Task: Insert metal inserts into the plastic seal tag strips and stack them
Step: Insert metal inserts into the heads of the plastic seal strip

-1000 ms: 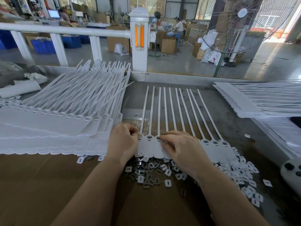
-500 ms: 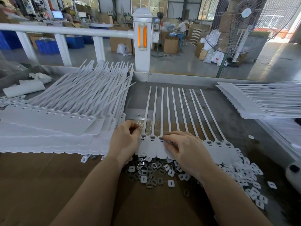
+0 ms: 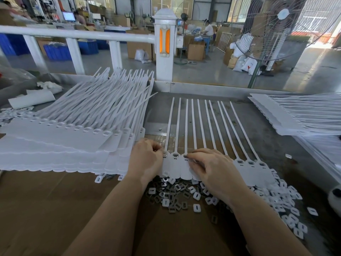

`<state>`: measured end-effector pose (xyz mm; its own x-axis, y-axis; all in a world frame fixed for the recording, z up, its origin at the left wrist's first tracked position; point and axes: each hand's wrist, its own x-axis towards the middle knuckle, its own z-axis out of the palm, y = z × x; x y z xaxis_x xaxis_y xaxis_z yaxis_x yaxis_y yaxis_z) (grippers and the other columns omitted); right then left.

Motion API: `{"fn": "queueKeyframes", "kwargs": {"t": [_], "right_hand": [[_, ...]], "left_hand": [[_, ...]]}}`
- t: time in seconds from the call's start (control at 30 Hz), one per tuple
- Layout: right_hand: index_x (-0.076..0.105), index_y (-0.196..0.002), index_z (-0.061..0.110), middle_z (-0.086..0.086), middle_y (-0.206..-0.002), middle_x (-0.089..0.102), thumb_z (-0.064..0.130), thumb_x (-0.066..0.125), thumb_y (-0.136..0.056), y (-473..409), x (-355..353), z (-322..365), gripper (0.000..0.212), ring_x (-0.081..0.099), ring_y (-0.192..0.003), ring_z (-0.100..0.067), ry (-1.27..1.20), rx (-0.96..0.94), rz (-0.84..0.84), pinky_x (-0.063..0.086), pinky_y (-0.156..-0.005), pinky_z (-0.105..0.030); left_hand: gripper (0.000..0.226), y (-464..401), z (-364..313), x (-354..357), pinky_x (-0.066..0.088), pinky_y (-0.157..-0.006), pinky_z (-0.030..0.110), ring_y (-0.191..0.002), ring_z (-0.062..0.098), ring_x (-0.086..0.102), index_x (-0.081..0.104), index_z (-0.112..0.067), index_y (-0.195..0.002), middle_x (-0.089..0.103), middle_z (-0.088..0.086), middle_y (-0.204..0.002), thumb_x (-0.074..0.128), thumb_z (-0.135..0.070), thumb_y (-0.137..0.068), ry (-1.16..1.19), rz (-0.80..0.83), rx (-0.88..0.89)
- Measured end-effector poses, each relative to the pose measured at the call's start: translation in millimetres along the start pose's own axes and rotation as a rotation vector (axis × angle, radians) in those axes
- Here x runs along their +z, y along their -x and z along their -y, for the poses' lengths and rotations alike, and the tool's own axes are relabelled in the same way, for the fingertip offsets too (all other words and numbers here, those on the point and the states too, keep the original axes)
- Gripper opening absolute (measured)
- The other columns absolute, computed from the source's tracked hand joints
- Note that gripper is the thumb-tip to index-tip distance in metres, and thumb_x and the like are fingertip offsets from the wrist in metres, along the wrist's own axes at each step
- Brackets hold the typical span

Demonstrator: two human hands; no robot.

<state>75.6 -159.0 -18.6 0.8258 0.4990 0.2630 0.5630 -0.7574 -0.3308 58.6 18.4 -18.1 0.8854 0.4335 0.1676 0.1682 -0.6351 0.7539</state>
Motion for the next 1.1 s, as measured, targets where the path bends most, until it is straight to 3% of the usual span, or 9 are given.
{"fn": "queueKeyframes", "kwargs": {"t": [0.3,0.43,0.53,0.63,0.77,0.93,1.1], "right_hand": [[0.058,-0.121,0.036,0.018,-0.125,0.056,0.037,0.042,-0.096,0.8,-0.1,0.8,0.03,0.045,-0.117,-0.002,0.002,-0.005,-0.009,0.026,-0.1,-0.023],[0.058,-0.121,0.035,0.018,-0.125,0.056,0.037,0.042,-0.096,0.9,-0.6,1.5,0.03,0.044,-0.118,-0.002,0.004,-0.003,-0.009,0.027,-0.102,-0.024],[0.058,-0.121,0.035,0.018,-0.125,0.056,0.037,0.042,-0.097,1.3,-0.8,1.9,0.03,0.045,-0.117,-0.002,0.003,-0.001,-0.012,0.027,-0.101,-0.024],[0.058,-0.121,0.036,0.018,-0.125,0.055,0.037,0.042,-0.097,1.4,-1.0,2.1,0.029,0.044,-0.117,-0.003,0.005,-0.001,-0.012,0.027,-0.1,-0.024],[0.058,-0.122,0.036,0.018,-0.126,0.055,0.037,0.041,-0.097,1.2,-1.1,2.5,0.03,0.044,-0.118,-0.003,0.006,0.0,-0.01,0.028,-0.101,-0.025],[0.057,-0.121,0.036,0.019,-0.126,0.055,0.036,0.041,-0.097,1.6,-0.6,2.4,0.029,0.044,-0.117,-0.002,0.005,0.001,-0.015,0.025,-0.098,-0.022],[0.058,-0.121,0.035,0.018,-0.125,0.055,0.036,0.042,-0.097,1.1,-0.2,2.1,0.029,0.044,-0.117,-0.002,0.01,-0.002,-0.015,0.024,-0.097,-0.021]], "left_hand": [[0.007,-2.3,3.6,5.7,0.029,-0.078,0.017,-0.087,0.009,0.042,0.058,-0.016,-0.084,0.043,-0.005,-0.093,0.056,-0.017,-0.091,-0.082,-0.02,0.044],[0.012,-2.8,6.4,8.5,0.024,-0.074,0.01,-0.087,0.01,0.04,0.064,-0.008,-0.094,0.041,-0.005,-0.094,0.055,-0.015,-0.09,-0.107,-0.048,0.071],[0.013,-4.1,5.4,9.2,0.022,-0.072,0.01,-0.089,0.01,0.039,0.064,-0.007,-0.093,0.041,-0.004,-0.094,0.054,-0.015,-0.091,-0.135,-0.045,0.08],[0.007,-3.1,3.6,7.2,0.029,-0.076,0.015,-0.089,0.011,0.042,0.062,-0.014,-0.087,0.043,-0.005,-0.093,0.056,-0.014,-0.09,-0.113,-0.037,0.073],[0.014,-0.1,1.9,3.5,0.036,-0.081,0.02,-0.091,0.014,0.047,0.055,-0.023,-0.08,0.045,-0.004,-0.091,0.059,-0.013,-0.088,-0.104,-0.016,0.1],[0.011,0.9,2.0,2.0,0.037,-0.08,0.02,-0.093,0.016,0.049,0.067,-0.017,-0.09,0.048,-0.003,-0.092,0.057,-0.011,-0.089,-0.121,-0.011,0.135],[0.017,4.4,1.0,0.8,0.038,-0.081,0.02,-0.094,0.016,0.049,0.068,-0.016,-0.088,0.05,-0.005,-0.09,0.054,-0.005,-0.089,-0.14,-0.019,0.181]]}}
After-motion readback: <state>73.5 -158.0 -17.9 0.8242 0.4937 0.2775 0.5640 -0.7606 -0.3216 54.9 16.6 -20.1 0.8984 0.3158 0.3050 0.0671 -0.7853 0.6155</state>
